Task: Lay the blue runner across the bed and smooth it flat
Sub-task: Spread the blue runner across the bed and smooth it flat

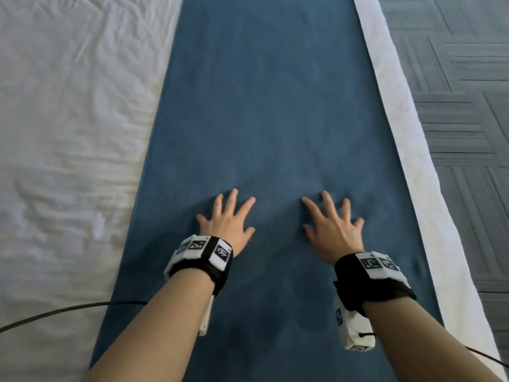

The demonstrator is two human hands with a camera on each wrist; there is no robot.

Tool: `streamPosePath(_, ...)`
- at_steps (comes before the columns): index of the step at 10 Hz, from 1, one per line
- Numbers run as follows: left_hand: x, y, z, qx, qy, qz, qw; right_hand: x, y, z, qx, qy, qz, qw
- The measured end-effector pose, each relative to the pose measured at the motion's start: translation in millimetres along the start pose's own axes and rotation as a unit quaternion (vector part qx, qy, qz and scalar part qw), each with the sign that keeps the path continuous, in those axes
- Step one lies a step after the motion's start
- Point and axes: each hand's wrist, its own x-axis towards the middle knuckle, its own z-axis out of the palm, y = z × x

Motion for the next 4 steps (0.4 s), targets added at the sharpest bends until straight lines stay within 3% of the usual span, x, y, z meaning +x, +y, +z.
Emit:
streamPosePath(1,-2.8,-30.0,3.1,-0.002,-0.014,-0.086,0.996,-2.3,20.0,1.2,0.0,-0.02,0.063,0.998)
streamPosePath(2,-11.9,-39.0,5.7,-0.022,-0.024,-0.139,0.99,-11.1,24.3,5.5,-0.009,-0.021,0.068,0.997)
streamPosePath(4,-82.4,-38.7,11.2,-0.053,-0.067,-0.122,0.989,-90.1,27.6,12.8,-0.002,-0.049,0.038,0.998)
